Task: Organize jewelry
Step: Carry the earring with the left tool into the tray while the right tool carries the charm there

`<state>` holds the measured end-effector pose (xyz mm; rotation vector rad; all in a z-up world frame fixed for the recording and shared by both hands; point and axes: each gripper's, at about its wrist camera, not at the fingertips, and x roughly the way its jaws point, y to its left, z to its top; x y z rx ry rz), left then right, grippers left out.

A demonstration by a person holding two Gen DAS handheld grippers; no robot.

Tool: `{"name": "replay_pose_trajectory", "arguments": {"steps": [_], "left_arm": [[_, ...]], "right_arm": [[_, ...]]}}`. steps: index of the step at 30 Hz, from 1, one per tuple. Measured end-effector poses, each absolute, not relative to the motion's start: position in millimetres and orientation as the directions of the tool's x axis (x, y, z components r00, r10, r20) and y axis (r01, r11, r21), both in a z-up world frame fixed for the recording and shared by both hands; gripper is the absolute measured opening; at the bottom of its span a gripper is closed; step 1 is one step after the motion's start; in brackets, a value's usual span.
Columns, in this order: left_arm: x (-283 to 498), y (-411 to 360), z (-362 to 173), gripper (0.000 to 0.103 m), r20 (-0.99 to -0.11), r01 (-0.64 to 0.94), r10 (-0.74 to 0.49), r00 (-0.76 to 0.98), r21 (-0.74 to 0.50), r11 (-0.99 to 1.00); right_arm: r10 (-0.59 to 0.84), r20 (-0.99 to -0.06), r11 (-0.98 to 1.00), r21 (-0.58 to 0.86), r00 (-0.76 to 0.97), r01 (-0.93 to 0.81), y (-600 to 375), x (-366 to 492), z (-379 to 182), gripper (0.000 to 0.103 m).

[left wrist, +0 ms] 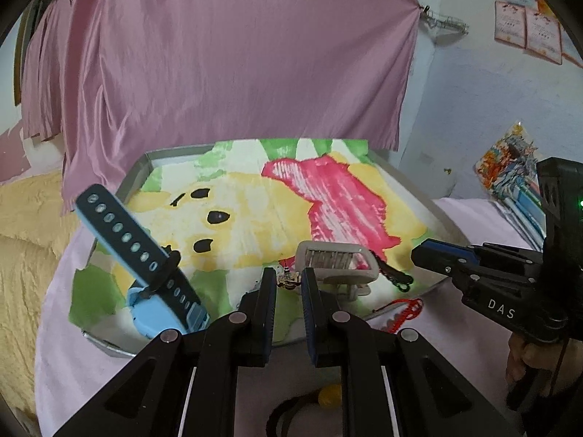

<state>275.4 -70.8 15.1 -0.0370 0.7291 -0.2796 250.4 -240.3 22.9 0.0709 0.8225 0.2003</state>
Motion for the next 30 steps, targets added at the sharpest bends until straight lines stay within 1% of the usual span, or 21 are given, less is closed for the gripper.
{"name": "replay_pose_trajectory", "arguments": {"steps": [9,17,19,22,23,24,26,27,28,29,30], "left_arm": [[289,-72,1,0.014,-0.710,0.216,-0.240,0.662,-0.125,0.968],[288,-73,0,0.014,-0.715,0.212,-0.234,0.659,-0.122,0.970],[287,-73,2,0.014,-0.714,0.211,-0.232,0.661,-0.120,0.970],[284,-71,5,0.014,-0.703,0.211,-0.230,0.673,-0.115,0.971],[283,-70,6,0.016,-0.699,0.212,-0.231,0.676,-0.116,0.970],[281,-70,8,0.017,-0.695,0.211,-0.233,0.681,-0.118,0.970],[277,-68,11,0.028,-0.683,0.212,-0.239,0.690,-0.125,0.969],[276,-67,12,0.031,-0.676,0.212,-0.243,0.695,-0.130,0.969],[274,-65,14,0.037,-0.668,0.210,-0.246,0.703,-0.135,0.968],[272,-64,15,0.043,-0.660,0.209,-0.248,0.709,-0.139,0.968],[268,-62,18,0.046,-0.646,0.207,-0.252,0.720,-0.147,0.967]], "right_arm": [[0.212,-0.752,0.977,0.146,0.625,-0.156,-238,261,14,0.012],[0.218,-0.756,0.976,0.153,0.617,-0.157,-239,262,14,0.012],[0.222,-0.753,0.975,0.159,0.619,-0.157,-239,262,14,0.013],[0.224,-0.742,0.975,0.168,0.632,-0.148,-242,259,17,0.021],[0.220,-0.738,0.975,0.169,0.638,-0.142,-243,257,18,0.026],[0.217,-0.733,0.976,0.168,0.645,-0.136,-244,255,19,0.028],[0.214,-0.718,0.977,0.171,0.662,-0.130,-246,251,23,0.029],[0.215,-0.708,0.976,0.175,0.673,-0.127,-247,248,25,0.029],[0.214,-0.698,0.976,0.178,0.683,-0.124,-249,245,27,0.029],[0.211,-0.686,0.976,0.180,0.696,-0.119,-250,242,30,0.032],[0.206,-0.676,0.977,0.179,0.708,-0.113,-251,238,32,0.039]]}}
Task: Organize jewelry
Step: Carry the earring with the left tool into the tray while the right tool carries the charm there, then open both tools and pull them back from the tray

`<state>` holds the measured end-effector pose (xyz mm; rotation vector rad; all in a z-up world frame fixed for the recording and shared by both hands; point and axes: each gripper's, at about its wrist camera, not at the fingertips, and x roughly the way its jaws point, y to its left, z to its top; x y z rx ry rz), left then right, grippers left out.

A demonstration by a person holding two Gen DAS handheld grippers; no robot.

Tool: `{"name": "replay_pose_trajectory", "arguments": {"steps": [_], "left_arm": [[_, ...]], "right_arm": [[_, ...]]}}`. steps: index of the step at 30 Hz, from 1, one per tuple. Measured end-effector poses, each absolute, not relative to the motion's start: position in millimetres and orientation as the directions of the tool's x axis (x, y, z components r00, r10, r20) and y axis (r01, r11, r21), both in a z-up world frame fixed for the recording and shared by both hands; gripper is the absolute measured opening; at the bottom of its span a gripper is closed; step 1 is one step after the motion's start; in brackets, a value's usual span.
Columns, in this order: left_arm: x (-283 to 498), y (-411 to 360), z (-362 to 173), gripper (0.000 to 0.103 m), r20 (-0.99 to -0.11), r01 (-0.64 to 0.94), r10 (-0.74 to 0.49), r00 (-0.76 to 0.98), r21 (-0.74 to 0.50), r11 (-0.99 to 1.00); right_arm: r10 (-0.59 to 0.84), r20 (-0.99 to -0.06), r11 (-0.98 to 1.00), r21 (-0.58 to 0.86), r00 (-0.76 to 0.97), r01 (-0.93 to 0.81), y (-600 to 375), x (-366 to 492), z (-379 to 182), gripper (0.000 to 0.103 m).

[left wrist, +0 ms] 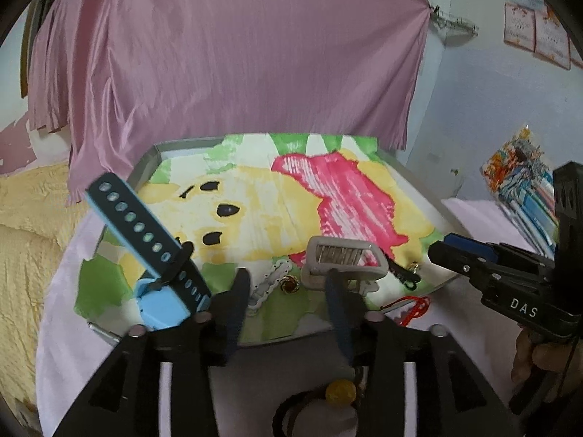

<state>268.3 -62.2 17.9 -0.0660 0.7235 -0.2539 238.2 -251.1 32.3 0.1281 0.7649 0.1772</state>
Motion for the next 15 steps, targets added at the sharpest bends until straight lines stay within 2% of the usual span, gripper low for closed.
{"name": "replay_pose_trajectory", "arguments": {"steps": [1,5,6,8,10,12,14,15], "left_arm": [[266,-61,20,0.051,-0.637,0.204,-0.255,0.728,-0.154,0.967],[256,-54,25,0.056,-0.608,0.189,-0.254,0.752,-0.170,0.967],[253,-53,27,0.058,-0.601,0.185,-0.252,0.759,-0.172,0.968],[245,-50,31,0.070,-0.579,0.180,-0.252,0.775,-0.180,0.967],[235,-46,35,0.078,-0.546,0.177,-0.257,0.797,-0.197,0.964],[225,-42,39,0.083,-0.508,0.174,-0.263,0.820,-0.216,0.961],[216,-38,41,0.092,-0.476,0.173,-0.266,0.838,-0.232,0.957],[211,-36,42,0.093,-0.460,0.169,-0.265,0.847,-0.239,0.956]], "right_arm": [[0.199,-0.666,0.978,0.179,0.719,-0.105,-252,235,34,0.041],[0.194,-0.618,0.976,0.201,0.762,-0.086,-260,219,43,0.045],[0.191,-0.603,0.976,0.203,0.774,-0.083,-261,214,45,0.049],[0.183,-0.576,0.976,0.203,0.797,-0.078,-262,204,50,0.057],[0.179,-0.548,0.976,0.203,0.817,-0.078,-263,195,54,0.062],[0.168,-0.516,0.977,0.202,0.840,-0.071,-264,183,59,0.075],[0.152,-0.475,0.978,0.201,0.867,-0.061,-266,169,65,0.083],[0.144,-0.458,0.978,0.200,0.877,-0.056,-266,164,67,0.086]]}}
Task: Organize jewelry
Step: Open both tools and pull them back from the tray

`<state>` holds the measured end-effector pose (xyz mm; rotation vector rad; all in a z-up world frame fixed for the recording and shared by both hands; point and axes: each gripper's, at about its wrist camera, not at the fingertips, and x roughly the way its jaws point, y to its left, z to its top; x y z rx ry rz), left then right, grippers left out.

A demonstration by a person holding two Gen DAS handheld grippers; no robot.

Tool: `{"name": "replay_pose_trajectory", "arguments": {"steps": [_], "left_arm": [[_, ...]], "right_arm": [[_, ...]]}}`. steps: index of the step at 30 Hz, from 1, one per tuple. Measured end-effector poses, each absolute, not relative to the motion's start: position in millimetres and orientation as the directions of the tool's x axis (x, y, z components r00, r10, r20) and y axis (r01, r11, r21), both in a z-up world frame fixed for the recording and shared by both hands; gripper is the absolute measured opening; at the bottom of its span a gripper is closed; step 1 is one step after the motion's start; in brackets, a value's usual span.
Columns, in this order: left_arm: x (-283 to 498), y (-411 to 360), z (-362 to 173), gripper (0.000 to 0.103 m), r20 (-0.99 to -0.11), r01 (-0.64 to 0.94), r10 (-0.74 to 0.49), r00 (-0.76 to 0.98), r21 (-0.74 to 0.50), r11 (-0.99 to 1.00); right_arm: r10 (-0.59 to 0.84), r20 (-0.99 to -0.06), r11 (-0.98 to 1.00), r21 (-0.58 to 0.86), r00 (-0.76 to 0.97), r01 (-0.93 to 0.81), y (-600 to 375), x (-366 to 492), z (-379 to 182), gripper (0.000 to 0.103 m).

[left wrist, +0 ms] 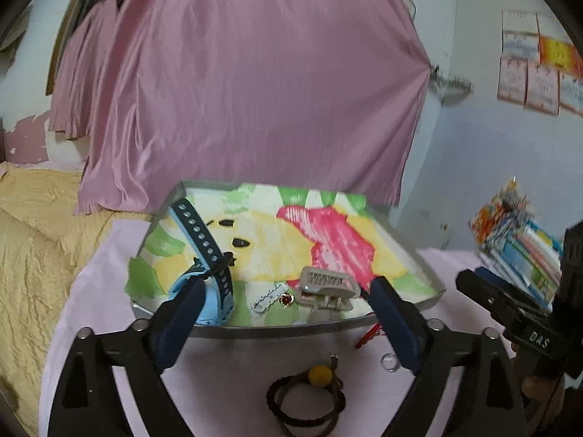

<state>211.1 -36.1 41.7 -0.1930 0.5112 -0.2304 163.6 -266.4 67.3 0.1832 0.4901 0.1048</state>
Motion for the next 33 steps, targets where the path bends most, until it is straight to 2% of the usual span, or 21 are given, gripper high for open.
{"name": "replay_pose_trajectory", "arguments": {"steps": [6,13,20,33], "left_arm": [[180,-30,48,0.100,-0.377,0.163,-0.241,0.894,-0.226,0.960],[141,-36,52,0.102,-0.315,0.187,-0.226,0.922,-0.148,0.971],[117,-34,44,0.103,-0.309,0.184,-0.211,0.927,-0.115,0.976],[104,-28,21,0.103,-0.375,0.155,-0.186,0.908,-0.109,0.982]], "right_arm": [[0.108,-0.360,0.984,0.170,0.927,-0.048,-264,127,79,0.095],[0.098,-0.298,0.987,0.148,0.950,-0.055,-258,89,82,0.095],[0.098,-0.298,0.989,0.139,0.950,-0.058,-251,64,75,0.095],[0.078,-0.365,0.995,0.089,0.928,-0.048,-245,53,57,0.095]]}}
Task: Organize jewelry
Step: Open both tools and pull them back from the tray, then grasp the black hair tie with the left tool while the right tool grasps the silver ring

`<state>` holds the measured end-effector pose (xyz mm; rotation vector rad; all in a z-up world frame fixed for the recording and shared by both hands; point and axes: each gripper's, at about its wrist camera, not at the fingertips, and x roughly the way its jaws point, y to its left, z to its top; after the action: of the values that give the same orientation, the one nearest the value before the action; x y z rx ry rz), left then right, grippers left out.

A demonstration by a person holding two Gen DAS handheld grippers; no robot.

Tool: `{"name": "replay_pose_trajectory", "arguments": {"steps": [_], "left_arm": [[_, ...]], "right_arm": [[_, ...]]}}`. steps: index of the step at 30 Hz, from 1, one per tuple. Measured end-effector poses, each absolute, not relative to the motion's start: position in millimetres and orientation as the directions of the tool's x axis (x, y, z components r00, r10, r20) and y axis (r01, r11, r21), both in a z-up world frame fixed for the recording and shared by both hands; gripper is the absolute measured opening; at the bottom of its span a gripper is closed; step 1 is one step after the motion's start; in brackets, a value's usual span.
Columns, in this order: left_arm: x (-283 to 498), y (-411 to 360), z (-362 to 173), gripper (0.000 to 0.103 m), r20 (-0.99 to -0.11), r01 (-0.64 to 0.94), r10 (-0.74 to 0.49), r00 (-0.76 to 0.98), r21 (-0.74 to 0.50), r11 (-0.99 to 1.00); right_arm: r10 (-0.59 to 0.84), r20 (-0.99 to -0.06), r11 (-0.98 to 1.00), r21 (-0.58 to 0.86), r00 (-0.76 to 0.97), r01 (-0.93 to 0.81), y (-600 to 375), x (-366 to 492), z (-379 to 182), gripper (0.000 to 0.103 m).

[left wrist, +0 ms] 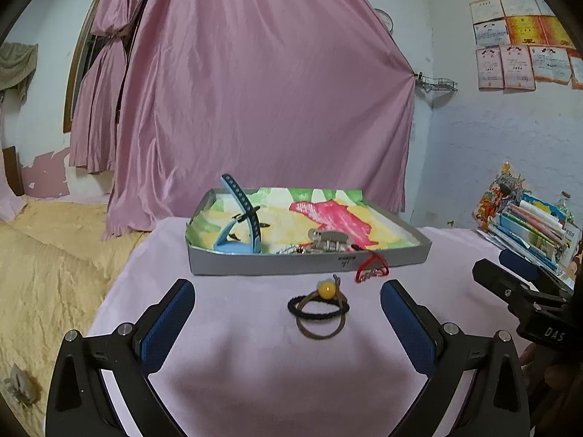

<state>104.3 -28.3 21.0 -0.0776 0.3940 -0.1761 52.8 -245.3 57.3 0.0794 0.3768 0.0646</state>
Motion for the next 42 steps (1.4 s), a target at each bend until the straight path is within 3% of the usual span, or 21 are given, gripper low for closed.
{"name": "replay_pose_trajectory", "arguments": {"steps": [13,26,28,30,32,37,42], "left_arm": [[127,-34,8,0.103,-0.522,0.142,-0.150,0.840,-0.055,0.988],[159,-30,1,0.102,-0.616,0.183,-0.264,0.742,-0.192,0.964],[163,-32,-1,0.096,-0.629,0.196,-0.280,0.726,-0.200,0.960],[167,-34,-2,0.088,-0.642,0.205,-0.286,0.712,-0.200,0.958],[171,-36,-4,0.080,-0.656,0.211,-0.292,0.696,-0.202,0.957],[180,-35,-9,0.063,-0.673,0.208,-0.327,0.664,-0.254,0.945],[188,-30,-14,0.051,-0.681,0.196,-0.375,0.629,-0.328,0.924]], "right_arm": [[0.067,-0.520,0.997,0.074,0.852,-0.033,-248,77,43,0.095],[0.140,-0.688,0.990,0.115,0.712,-0.083,-247,124,33,0.095],[0.142,-0.704,0.990,0.106,0.696,-0.094,-243,130,31,0.091],[0.157,-0.718,0.988,0.111,0.678,-0.112,-239,136,29,0.078],[0.170,-0.734,0.985,0.115,0.657,-0.127,-236,142,26,0.071],[0.191,-0.755,0.981,0.121,0.627,-0.153,-229,155,22,0.066],[0.212,-0.770,0.976,0.139,0.602,-0.166,-224,166,19,0.049]]}}
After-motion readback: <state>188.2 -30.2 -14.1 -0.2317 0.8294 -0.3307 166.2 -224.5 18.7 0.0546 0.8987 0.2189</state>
